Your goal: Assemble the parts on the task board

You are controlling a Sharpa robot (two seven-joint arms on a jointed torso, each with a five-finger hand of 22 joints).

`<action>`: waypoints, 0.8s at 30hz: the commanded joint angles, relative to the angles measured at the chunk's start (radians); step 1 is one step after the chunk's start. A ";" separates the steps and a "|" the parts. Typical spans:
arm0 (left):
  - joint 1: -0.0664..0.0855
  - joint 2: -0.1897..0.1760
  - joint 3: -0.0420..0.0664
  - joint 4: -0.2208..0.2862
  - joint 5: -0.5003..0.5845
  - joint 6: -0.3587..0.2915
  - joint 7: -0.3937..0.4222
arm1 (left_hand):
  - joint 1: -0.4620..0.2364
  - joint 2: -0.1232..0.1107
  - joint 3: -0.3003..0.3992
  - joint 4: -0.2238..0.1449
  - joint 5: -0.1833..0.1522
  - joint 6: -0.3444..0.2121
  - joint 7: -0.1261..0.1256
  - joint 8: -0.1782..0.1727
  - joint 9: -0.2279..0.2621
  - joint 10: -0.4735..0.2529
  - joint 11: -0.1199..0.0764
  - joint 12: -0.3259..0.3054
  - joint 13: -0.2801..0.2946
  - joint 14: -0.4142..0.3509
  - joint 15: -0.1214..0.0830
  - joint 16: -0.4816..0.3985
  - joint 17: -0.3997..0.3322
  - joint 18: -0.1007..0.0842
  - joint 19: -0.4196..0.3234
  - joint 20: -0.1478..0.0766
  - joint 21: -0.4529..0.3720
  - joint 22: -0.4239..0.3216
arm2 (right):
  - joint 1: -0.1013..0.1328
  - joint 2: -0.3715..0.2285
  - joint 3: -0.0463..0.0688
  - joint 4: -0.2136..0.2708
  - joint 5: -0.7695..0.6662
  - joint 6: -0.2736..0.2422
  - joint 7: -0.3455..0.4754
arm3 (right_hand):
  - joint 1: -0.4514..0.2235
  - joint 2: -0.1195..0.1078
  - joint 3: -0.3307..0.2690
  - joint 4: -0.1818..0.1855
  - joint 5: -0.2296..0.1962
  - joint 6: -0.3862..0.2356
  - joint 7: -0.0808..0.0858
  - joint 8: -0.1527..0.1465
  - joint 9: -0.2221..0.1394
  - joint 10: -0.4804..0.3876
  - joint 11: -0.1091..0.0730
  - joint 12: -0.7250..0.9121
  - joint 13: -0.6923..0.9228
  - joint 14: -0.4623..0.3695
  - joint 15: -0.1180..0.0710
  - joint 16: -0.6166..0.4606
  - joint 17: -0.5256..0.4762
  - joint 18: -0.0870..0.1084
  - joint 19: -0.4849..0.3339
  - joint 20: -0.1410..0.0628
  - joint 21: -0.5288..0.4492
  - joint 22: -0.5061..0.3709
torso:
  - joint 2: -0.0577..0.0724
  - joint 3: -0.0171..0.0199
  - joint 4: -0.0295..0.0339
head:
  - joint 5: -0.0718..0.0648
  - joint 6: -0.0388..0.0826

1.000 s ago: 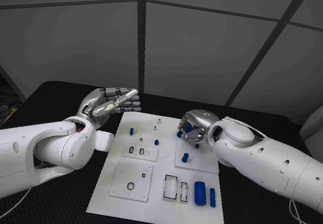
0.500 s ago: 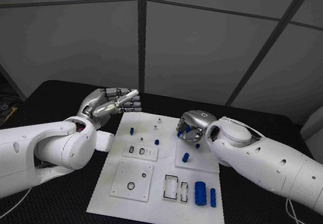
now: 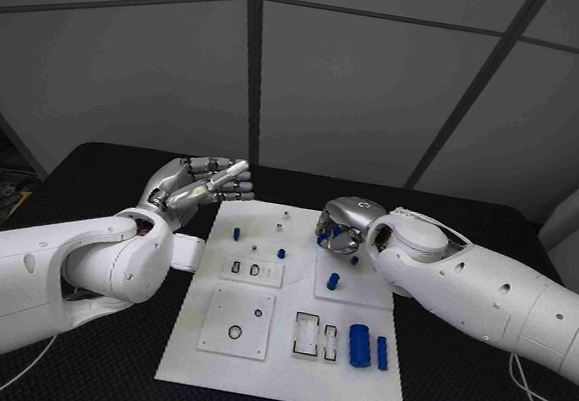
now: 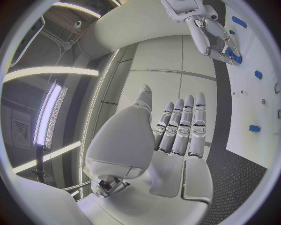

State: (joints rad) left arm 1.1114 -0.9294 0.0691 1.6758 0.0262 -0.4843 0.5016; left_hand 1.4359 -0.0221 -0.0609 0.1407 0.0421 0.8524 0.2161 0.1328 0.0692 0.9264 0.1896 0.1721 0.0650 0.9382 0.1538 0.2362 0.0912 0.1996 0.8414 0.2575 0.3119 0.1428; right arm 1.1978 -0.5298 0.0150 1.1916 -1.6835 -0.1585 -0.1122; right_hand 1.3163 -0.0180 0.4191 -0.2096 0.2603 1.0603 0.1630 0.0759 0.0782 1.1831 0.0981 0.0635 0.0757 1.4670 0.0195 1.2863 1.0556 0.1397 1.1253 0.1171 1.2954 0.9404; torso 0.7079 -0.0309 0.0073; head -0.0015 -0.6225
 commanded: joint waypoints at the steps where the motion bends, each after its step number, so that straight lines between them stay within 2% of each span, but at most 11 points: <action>1: 0.001 -0.001 0.001 0.002 -0.009 0.015 -0.001 | -0.003 0.008 -0.001 -0.008 0.005 0.004 0.025 -0.008 -0.002 -0.003 0.004 -0.005 -0.001 0.008 -0.002 -0.004 -0.001 -0.017 0.011 0.001 0.007 0.000 | 0.001 0.000 0.000 0.002 -0.015 -0.022 -0.012 | 0.018 0.007 0.016 -0.003 -0.010 0.013 0.001 0.005 0.003 0.014 -0.003 0.007 0.005 0.028 -0.003 0.008 0.002 -0.017 0.008 -0.004 0.008 0.010 | 0.001 -0.0005 -0.0008 | 0.000 0.001; 10: 0.001 -0.002 0.001 0.001 -0.009 0.016 -0.003 | -0.003 0.008 -0.001 -0.008 0.005 0.004 0.025 -0.008 -0.002 -0.003 0.004 -0.005 -0.001 0.008 -0.002 -0.004 -0.001 -0.017 0.011 0.001 0.007 0.000 | 0.001 -0.018 0.000 0.033 -0.022 -0.092 -0.016 | 0.027 0.001 0.042 -0.006 -0.014 0.027 0.000 0.007 0.006 0.029 -0.005 0.005 0.008 0.026 -0.005 0.011 0.000 -0.018 0.007 -0.008 0.020 0.020 | -0.001 -0.0020 -0.0008 | 0.003 0.005; 16: 0.001 -0.004 0.001 -0.001 -0.009 0.015 -0.004 | -0.003 0.011 -0.002 -0.011 0.005 0.002 0.027 -0.011 -0.003 -0.006 0.005 -0.008 -0.002 0.010 -0.002 -0.005 -0.001 -0.018 0.013 0.000 0.006 -0.001 | 0.010 -0.025 0.000 0.064 -0.028 -0.156 -0.032 | 0.028 -0.006 0.048 -0.008 -0.011 0.031 0.000 0.007 0.007 0.032 -0.005 0.003 0.009 0.026 -0.006 0.014 0.003 -0.018 0.007 -0.009 0.024 0.025 | -0.002 -0.0032 -0.0017 | 0.001 0.015; 20: 0.001 -0.004 0.001 -0.001 -0.009 0.016 -0.005 | -0.005 0.012 -0.005 -0.013 0.005 -0.002 0.030 -0.016 -0.003 -0.010 0.008 -0.012 -0.002 0.011 -0.001 -0.006 -0.002 -0.018 0.014 0.000 0.005 -0.002 | 0.027 -0.007 0.000 0.051 -0.030 -0.180 -0.044 | 0.028 -0.008 0.050 -0.008 -0.009 0.030 0.000 0.006 0.007 0.032 -0.005 0.002 0.009 0.026 -0.006 0.016 0.005 -0.019 0.011 -0.009 0.028 0.031 | 0.000 -0.0034 -0.0001 | 0.002 0.019; 24: 0.002 -0.003 0.001 -0.001 -0.009 0.017 -0.006 | -0.005 0.012 -0.005 -0.013 0.005 -0.002 0.030 -0.016 -0.003 -0.010 0.008 -0.012 -0.002 0.011 -0.001 -0.006 -0.002 -0.018 0.014 0.000 0.005 -0.002 | 0.034 0.022 0.000 0.021 -0.030 -0.190 -0.045 | 0.027 -0.009 0.051 -0.008 -0.009 0.030 0.000 0.006 0.007 0.031 -0.005 0.002 0.009 0.026 -0.006 0.016 0.005 -0.020 0.011 -0.009 0.028 0.032 | 0.002 -0.0044 0.0012 | 0.003 0.022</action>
State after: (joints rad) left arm 1.1114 -0.9330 0.0691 1.6739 0.0259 -0.4813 0.4944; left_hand 1.4317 -0.0179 -0.0668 0.1348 0.0421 0.8524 0.2161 0.1210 0.0669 0.9203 0.1954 0.1663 0.0642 0.9410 0.1510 0.2362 0.0903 0.1995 0.8488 0.2574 0.3119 0.1418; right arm 1.2286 -0.5191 0.0155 1.2256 -1.7031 -0.2959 -0.1443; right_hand 1.3399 -0.0232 0.4639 -0.2190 0.2479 1.0854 0.1604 0.0804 0.0843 1.2009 0.1017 0.0641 0.0831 1.4670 0.0195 1.2989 1.0602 0.1398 1.1334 0.1089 1.3186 0.9708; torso 0.7070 -0.0343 0.0062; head 0.0002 -0.6026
